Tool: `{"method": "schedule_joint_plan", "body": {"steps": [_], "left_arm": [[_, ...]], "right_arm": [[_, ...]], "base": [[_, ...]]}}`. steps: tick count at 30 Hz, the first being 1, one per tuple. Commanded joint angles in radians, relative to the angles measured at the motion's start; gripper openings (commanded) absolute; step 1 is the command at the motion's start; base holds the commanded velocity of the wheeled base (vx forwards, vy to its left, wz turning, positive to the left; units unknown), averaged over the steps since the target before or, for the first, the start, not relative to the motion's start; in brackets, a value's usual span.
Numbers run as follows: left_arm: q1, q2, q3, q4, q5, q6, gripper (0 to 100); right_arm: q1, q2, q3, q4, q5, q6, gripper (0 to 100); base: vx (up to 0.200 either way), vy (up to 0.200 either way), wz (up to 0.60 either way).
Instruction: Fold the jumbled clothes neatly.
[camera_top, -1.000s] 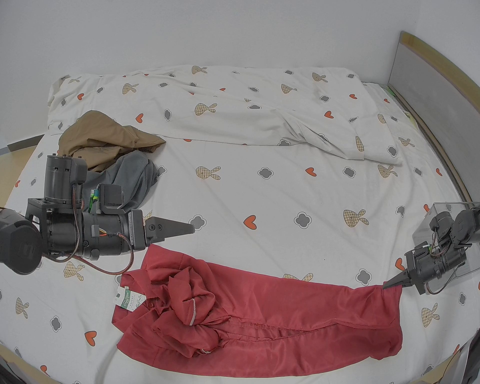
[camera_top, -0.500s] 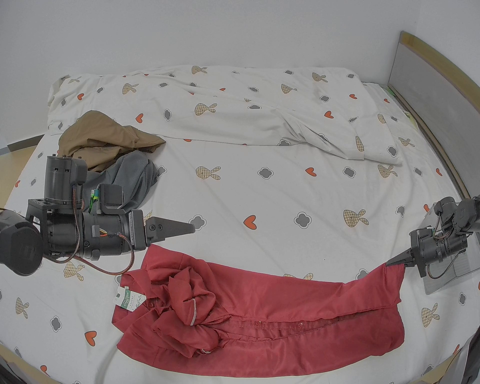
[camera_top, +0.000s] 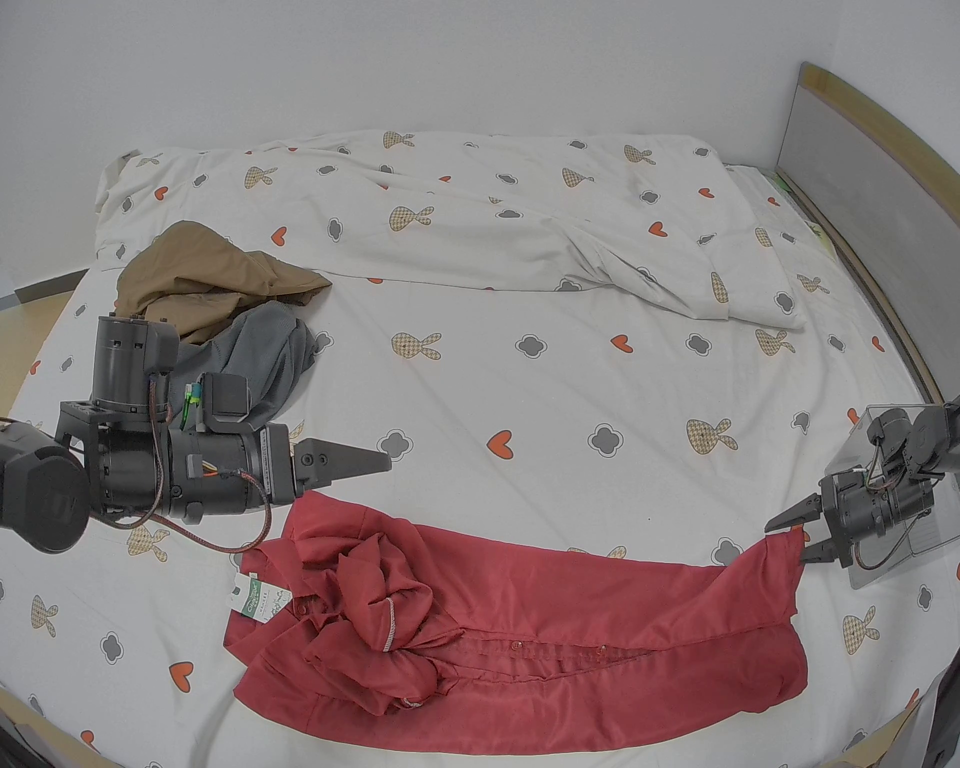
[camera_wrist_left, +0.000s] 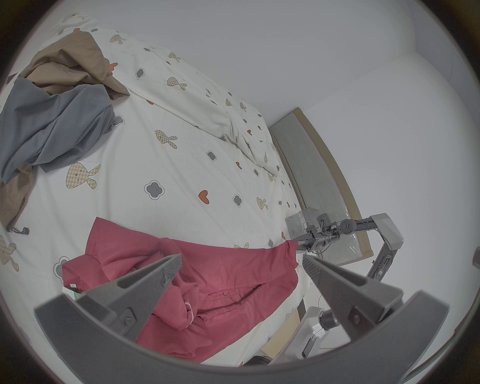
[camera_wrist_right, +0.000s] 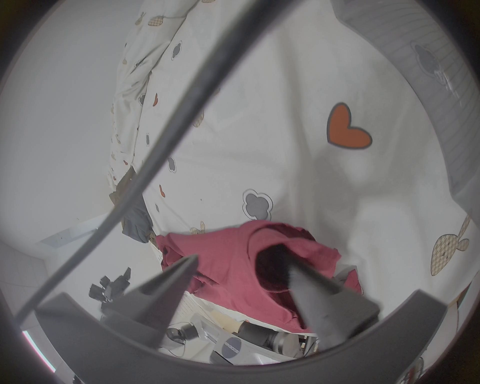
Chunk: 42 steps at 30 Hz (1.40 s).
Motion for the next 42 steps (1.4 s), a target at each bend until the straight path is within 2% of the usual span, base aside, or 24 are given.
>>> {"method": "schedule_joint_plan", "body": {"steps": [1, 8, 12, 15, 16, 18, 24, 42], "left_arm": [[0.002, 0.020, -0.001, -0.011, 0.000, 0.000, 100], [0.057, 0.128, -0.020, -0.075, -0.003, -0.002, 100], [0.129, 0.235, -0.061, -0.115, -0.020, 0.000, 100], [0.195, 0.310, -0.080, -0.116, -0.144, 0.032, 100], [0.229, 0.335, -0.080, -0.116, -0.226, 0.051, 100], [0.273, 0.366, -0.084, -0.116, -0.295, 0.078, 100], [0.335, 0.432, -0.055, -0.109, -0.298, 0.181, 100], [0.316, 0.481, -0.038, -0.113, -0.273, 0.230, 100]], "right_arm": [[0.003, -0.013, 0.054, 0.000, -0.003, -0.039, 100], [-0.029, -0.079, 0.142, 0.000, -0.001, -0.116, 100], [-0.043, -0.100, 0.168, -0.006, 0.003, -0.161, 100], [-0.032, -0.099, 0.165, -0.009, 0.006, -0.165, 100], [-0.029, -0.097, 0.162, -0.009, 0.011, -0.165, 100], [-0.024, -0.094, 0.154, -0.011, 0.031, -0.165, 100], [-0.003, -0.082, 0.132, -0.012, 0.054, -0.165, 100], [0.008, -0.068, 0.132, -0.012, 0.055, -0.165, 100]], "base": [[0.000, 0.000, 0.00], [0.000, 0.000, 0.00], [0.000, 0.000, 0.00], [0.000, 0.000, 0.00], [0.000, 0.000, 0.00], [0.000, 0.000, 0.00], [0.000, 0.000, 0.00], [0.000, 0.000, 0.00]]}}
